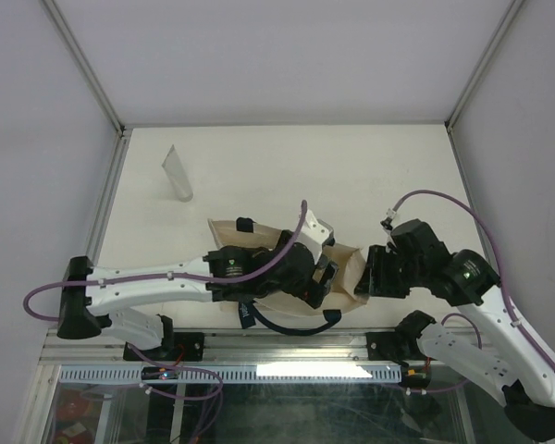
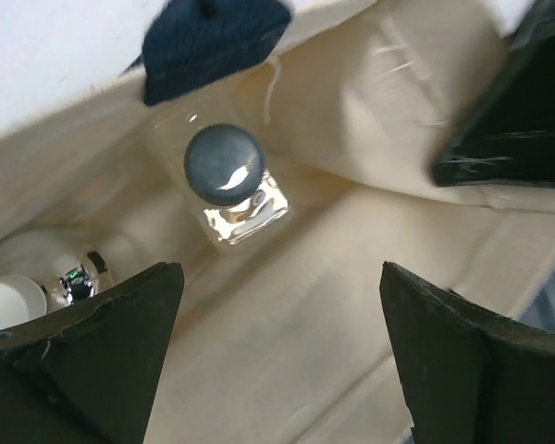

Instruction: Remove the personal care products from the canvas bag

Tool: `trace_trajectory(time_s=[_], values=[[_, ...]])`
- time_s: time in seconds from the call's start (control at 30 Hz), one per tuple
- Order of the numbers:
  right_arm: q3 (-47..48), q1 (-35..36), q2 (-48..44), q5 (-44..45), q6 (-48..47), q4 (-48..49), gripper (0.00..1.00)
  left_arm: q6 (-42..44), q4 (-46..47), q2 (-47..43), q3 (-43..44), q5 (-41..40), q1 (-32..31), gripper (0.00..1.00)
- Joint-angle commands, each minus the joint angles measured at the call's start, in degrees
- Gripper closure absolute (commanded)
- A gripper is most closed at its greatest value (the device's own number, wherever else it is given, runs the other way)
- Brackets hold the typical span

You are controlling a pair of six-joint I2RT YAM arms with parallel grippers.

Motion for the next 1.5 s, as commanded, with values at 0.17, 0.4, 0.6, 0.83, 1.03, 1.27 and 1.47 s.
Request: trace_trajectory(time_s=[0.17,0.4,0.6,0.83,1.03,1.27,1.47], values=[[2.3,0.2,2.4,5.2,-3.5,-2.6,0.54,-8.4,-9.7,11.1,11.1,-15.5,-2.3,0.01],[2.9,0.2,2.4,5.8,-4.1,-2.9,0.54,-11.6,-12.5,17.2,15.5,-19.8,-2.4,0.03],[3.8,0.2,3.1,6.0,-4.2,-2.7,0.53,-12.8,-17.1,25.4,22.7,-21.7,-2.4,0.11],[5.1,0.1,3.2,7.0,-4.7,-3.8,0.53,-15.2,-20.5,27.2,24.0,-21.5,-2.3,0.24],[5.3,0.1,3.2,6.8,-4.8,-3.9,0.53,-15.1,-22.4,29.2,26.4,-21.7,-2.3,0.43],[6.5,0.1,3.8,7.6,-5.5,-4.3,0.53,-13.8,-24.3,29.7,28.3,-21.8,-2.4,0.75],[6.9,0.2,4.0,8.2,-6.0,-4.2,0.53,-11.3,-25.9,27.5,31.5,-21.4,-2.3,0.93]])
